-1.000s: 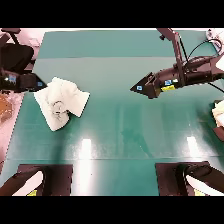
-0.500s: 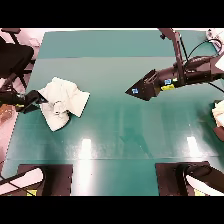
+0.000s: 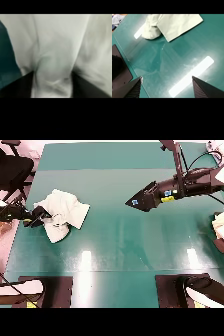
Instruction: Fold the shirts.
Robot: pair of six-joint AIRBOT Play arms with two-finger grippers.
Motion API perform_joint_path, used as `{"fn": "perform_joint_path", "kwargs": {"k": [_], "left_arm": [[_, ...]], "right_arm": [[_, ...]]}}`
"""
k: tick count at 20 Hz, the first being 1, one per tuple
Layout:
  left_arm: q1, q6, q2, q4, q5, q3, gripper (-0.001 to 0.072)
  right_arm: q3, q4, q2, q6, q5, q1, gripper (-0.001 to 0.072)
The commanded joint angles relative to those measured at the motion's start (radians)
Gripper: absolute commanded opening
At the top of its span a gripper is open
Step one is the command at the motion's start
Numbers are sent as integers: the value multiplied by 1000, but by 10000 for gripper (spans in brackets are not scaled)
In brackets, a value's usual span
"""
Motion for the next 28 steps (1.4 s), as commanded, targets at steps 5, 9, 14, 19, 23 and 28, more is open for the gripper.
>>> {"fn": "perform_joint_path", "kwargs": {"k": [5, 9, 14, 19, 23, 28], "left_arm": [[-1, 171, -3, -185, -52, 11, 21], [-3, 291, 69, -493, -185, 99, 21], [-126, 339, 212, -947, -208, 314, 22], [-477, 338, 217, -1011, -19, 656, 23], [-702, 339, 203, -996, 93, 797, 24], [-764, 483, 206, -846, 6, 825, 23]], "right_arm": [[0, 0, 0, 19, -9, 0, 719], [1, -6, 23, 40, -37, -51, 679], [1, -6, 139, 55, -124, -265, 679], [0, -6, 256, 53, -61, -568, 679], [-41, -6, 335, 53, -40, -806, 679], [-255, -8, 447, 52, -70, -854, 679]]}}
